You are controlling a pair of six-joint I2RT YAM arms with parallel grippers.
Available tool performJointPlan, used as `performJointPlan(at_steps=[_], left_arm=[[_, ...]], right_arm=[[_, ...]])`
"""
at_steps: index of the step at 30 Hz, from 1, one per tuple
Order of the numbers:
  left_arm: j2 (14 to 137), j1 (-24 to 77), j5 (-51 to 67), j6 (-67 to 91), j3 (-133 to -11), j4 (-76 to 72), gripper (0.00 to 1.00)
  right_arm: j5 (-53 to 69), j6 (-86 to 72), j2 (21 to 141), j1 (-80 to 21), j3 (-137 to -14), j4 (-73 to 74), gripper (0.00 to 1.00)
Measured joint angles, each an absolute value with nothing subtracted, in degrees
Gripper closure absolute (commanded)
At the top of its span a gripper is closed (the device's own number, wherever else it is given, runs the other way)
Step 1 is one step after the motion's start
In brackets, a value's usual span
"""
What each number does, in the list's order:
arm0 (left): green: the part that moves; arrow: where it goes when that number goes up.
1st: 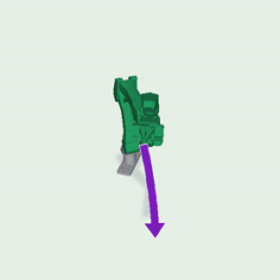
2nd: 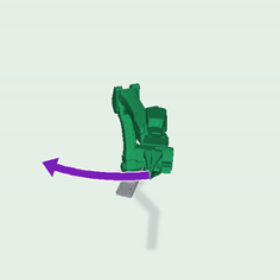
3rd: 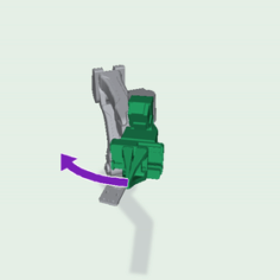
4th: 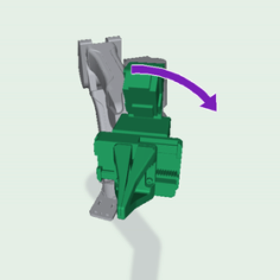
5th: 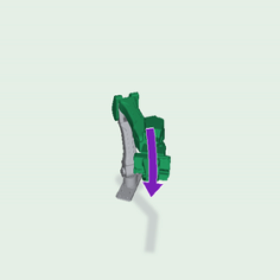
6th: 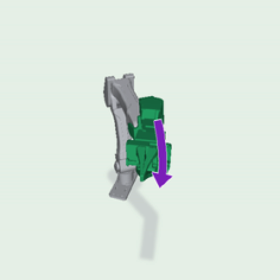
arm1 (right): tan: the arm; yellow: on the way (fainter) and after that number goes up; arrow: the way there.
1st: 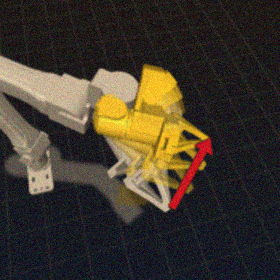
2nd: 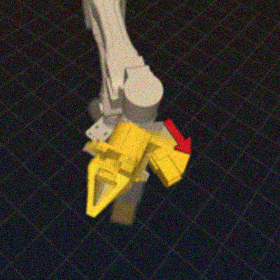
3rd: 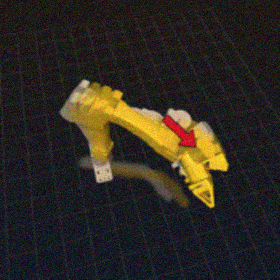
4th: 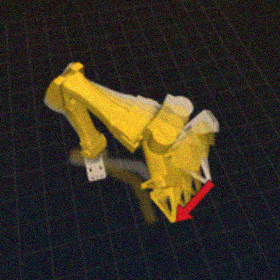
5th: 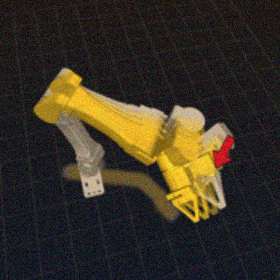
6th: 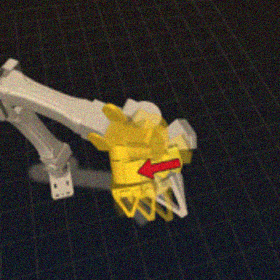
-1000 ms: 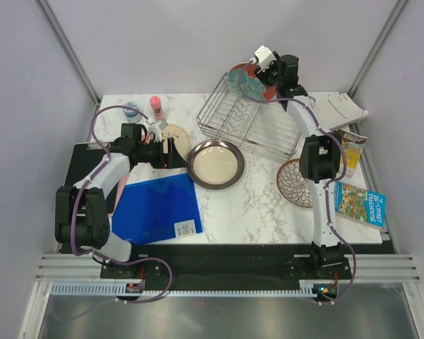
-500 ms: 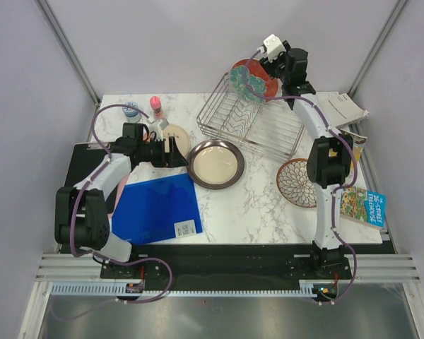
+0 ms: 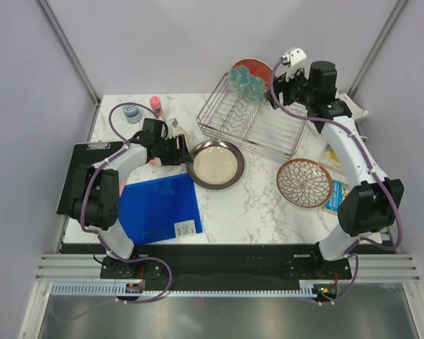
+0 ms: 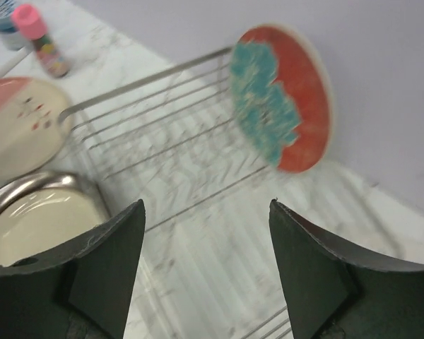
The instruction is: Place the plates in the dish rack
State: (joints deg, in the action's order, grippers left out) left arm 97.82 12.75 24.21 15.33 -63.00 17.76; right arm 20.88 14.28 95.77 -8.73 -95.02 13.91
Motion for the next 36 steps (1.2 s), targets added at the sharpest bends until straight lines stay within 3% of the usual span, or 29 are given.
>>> performJointPlan(at_steps=[9, 15, 20, 23, 24, 27, 36], left_arm=[[106.6, 12.3, 21.8, 18.3, -70.9, 17.6, 0.44], [111.8, 12.2, 24.7, 18.9, -71.6, 18.0, 0.6], [113.9, 12.3, 30.7, 19.1, -71.6, 17.9, 0.62], [114.7, 12.2, 33.9, 19.2, -71.6, 17.6, 0.71], [115.0, 12.2, 35.1, 19.3, -71.5, 17.4, 0.82], [116.0, 12.3, 39.7, 20.8, -71.2, 16.3, 0.98], [116.0, 12.2, 50.5, 20.8, -70.5, 15.0, 0.98]], right_arm=[[27.2, 3.0, 91.8, -8.8, -74.5, 21.5, 0.21], [28.8, -0.3, 89.8, -8.8, -71.9, 23.0, 0.21], [30.1, -1.8, 87.0, -8.8, -70.9, 22.3, 0.21], [30.5, -2.2, 86.6, -8.8, -69.4, 22.1, 0.21], [30.7, -2.3, 86.6, -8.8, -68.9, 22.0, 0.21], [31.2, -2.3, 86.6, -8.8, -66.9, 22.0, 0.21], [33.0, -2.2, 86.3, -8.8, -65.9, 22.3, 0.21]])
